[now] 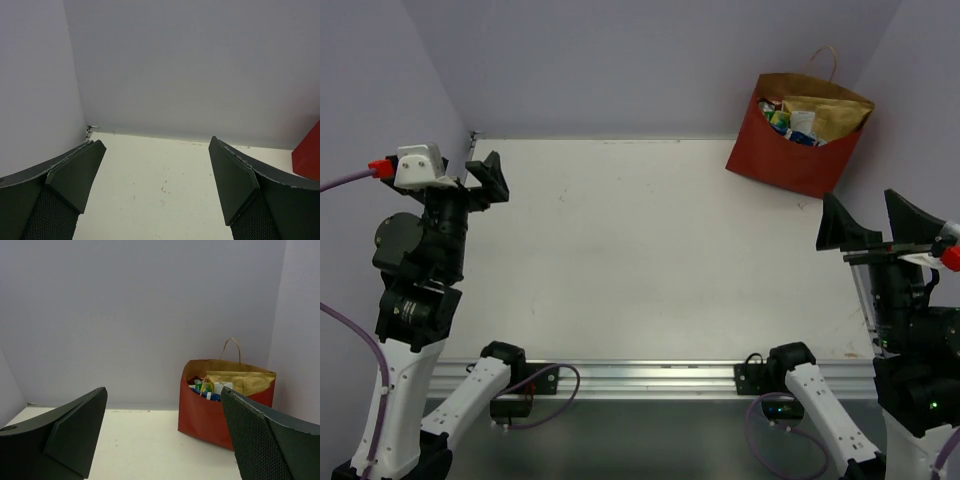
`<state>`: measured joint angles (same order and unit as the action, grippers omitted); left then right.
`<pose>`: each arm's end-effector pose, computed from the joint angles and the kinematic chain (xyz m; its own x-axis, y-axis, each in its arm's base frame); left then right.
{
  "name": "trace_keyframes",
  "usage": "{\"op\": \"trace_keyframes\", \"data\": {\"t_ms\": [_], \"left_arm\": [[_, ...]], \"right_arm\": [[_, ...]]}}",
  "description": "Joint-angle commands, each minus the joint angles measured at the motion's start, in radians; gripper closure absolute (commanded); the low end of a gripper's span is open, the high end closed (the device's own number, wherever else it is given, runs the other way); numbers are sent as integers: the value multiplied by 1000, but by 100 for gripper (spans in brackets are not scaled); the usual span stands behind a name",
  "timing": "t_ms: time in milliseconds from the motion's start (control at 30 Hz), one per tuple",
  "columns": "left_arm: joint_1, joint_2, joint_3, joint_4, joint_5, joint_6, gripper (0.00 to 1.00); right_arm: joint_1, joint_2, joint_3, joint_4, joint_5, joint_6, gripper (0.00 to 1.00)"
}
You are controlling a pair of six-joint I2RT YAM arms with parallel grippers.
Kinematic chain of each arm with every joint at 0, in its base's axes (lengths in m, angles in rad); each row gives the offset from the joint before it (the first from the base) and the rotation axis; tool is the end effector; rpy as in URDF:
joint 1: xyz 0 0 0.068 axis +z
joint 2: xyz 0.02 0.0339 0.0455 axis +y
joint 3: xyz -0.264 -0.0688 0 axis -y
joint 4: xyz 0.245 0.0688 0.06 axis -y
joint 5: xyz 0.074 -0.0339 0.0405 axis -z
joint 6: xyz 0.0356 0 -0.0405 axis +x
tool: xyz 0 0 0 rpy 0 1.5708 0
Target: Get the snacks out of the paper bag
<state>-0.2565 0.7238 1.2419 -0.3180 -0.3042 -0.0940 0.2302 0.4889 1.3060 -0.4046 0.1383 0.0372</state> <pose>0.1102 -0.0179 0.4832 0.1953 -0.1438 -0.9701 -0.0237 0.9882 -0.1513 0.0118 -0.0023 0.5010 0.3862 0.1283 -0.9134 -0.1175 0.9891 0.0893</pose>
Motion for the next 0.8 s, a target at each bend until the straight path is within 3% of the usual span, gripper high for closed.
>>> {"op": "trace_keyframes", "data": {"t_ms": [0,300,433,567,767], "left_arm": [[-6,-7,28,-9,-4,-12,0],[-6,19,-4,-61,4,-38,0],[-6,61,-2,-101,26,-67,0],[-6,115,-5,-133,83,-102,0],[-6,147,-41,-153,158,-147,0]], "right_arm": [[4,-4,-10,0,-20,12,1],[3,103,-24,-48,-150,59,1],[4,282,27,-85,-212,107,1],[3,472,97,-83,-172,161,1],[-20,788,272,-50,-111,35,1]]}}
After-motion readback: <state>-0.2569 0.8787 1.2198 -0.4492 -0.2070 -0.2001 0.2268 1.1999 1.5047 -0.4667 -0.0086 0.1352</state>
